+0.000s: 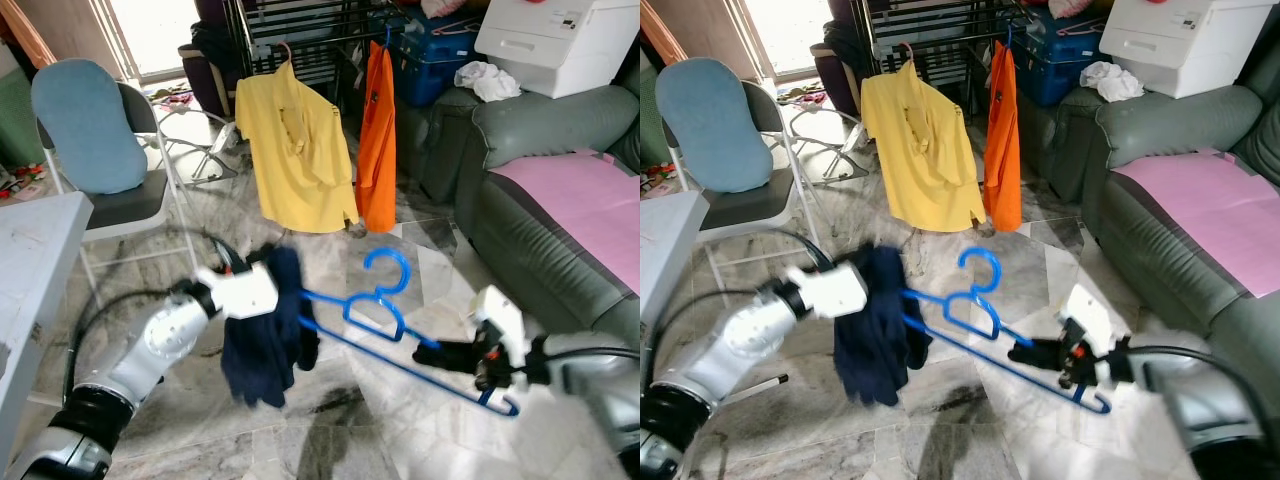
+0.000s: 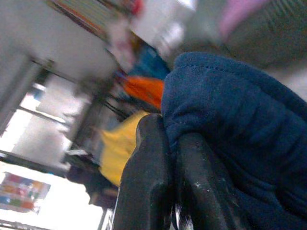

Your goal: Hang hanger

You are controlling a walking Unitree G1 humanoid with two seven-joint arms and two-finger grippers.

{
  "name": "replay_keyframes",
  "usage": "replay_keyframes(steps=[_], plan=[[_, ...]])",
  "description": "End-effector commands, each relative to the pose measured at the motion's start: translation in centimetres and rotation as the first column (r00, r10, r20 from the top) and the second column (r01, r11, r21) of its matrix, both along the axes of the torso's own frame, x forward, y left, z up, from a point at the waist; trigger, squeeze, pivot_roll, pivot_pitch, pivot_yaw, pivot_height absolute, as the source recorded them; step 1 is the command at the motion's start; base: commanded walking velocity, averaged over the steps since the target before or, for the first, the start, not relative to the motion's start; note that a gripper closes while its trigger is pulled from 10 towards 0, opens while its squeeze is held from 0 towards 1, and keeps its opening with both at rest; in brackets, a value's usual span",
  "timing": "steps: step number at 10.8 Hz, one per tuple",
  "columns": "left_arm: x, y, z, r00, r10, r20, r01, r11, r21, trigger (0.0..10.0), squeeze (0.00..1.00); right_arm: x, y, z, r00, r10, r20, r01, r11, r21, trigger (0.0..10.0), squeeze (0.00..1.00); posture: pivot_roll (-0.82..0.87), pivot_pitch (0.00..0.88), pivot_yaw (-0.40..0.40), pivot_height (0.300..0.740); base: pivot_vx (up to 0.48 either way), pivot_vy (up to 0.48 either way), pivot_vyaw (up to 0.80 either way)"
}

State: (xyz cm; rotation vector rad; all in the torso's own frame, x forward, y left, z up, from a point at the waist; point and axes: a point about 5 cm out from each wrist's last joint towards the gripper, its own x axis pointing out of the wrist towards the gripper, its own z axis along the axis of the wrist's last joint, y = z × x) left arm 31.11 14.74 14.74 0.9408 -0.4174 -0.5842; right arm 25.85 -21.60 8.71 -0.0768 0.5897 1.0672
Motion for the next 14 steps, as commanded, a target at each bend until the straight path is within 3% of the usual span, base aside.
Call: replay_keyframes(steps=[1, 2, 4, 6, 7, 11, 13, 14], plan=[[-0.1, 0.1, 1.4, 0.999, -0.010, 0.047, 0.012, 0.999, -0.050, 10.0, 0.00, 0.2, 0.2, -0.2, 1.000, -0.006, 0.002, 0.006, 1.000, -0.009, 10.0, 0.00, -0.11, 0.000, 0.085, 0.740, 0.000, 0.000, 0.00], [-0.3, -0.2, 2.3, 0.998, -0.016, 0.068, 0.023, 0.995, -0.100, 10.0, 0.00, 0.0, -0.1, -1.6, 0.998, -0.050, -0.032, 0.049, 0.998, -0.034, 10.0, 0.00, -0.10, 0.000, 0.082, 0.740, 0.000, 0.000, 0.00], [-0.2, 0.7, 1.9, 0.998, 0.023, 0.065, -0.018, 0.997, -0.079, 10.0, 0.00, -0.2, -0.6, -1.9, 0.996, -0.075, -0.042, 0.073, 0.997, -0.041, 10.0, 0.00, -0.11, 0.000, 0.080, 0.740, 0.000, 0.000, 0.00], [0.0, 1.9, 1.4, 0.995, 0.088, 0.055, -0.085, 0.995, -0.049, 10.0, 0.00, -0.2, -1.9, -1.9, 0.990, -0.135, -0.034, 0.133, 0.989, -0.057, 10.0, 0.00, -0.11, 0.000, 0.080, 0.740, 0.000, 0.000, 0.00], [0.0, 2.9, 1.2, 0.989, 0.140, 0.055, -0.138, 0.989, -0.044, 10.0, 0.00, 0.1, -3.2, -1.7, 0.976, -0.217, -0.020, 0.215, 0.975, -0.054, 10.0, 0.00, -0.12, 0.000, 0.085, 0.740, 0.000, 0.000, 0.00], [-0.2, 3.8, 1.0, 0.981, 0.187, 0.059, -0.185, 0.982, -0.047, 10.0, 0.00, 0.6, -4.7, -1.5, 0.955, -0.297, -0.004, 0.297, 0.953, -0.068, 10.0, 0.00, -0.12, 0.000, 0.079, 0.740, 0.000, 0.000, 0.00], [-0.6, 3.1, 2.2, 0.981, 0.157, 0.110, -0.142, 0.982, -0.127, 10.0, 0.00, 1.7, -6.2, -1.7, 0.901, -0.433, 0.022, 0.433, 0.897, -0.090, 10.0, 0.00, -0.12, 0.000, 0.075, 0.740, 0.000, 0.000, 0.00], [-1.0, 1.8, 2.7, 0.985, 0.116, 0.128, -0.093, 0.981, -0.169, 10.0, 0.00, 2.3, -6.6, -1.8, 0.859, -0.511, 0.024, 0.511, 0.856, -0.075, 10.0, 0.00, -0.12, 0.000, 0.074, 0.740, 0.000, 0.000, 0.00]])
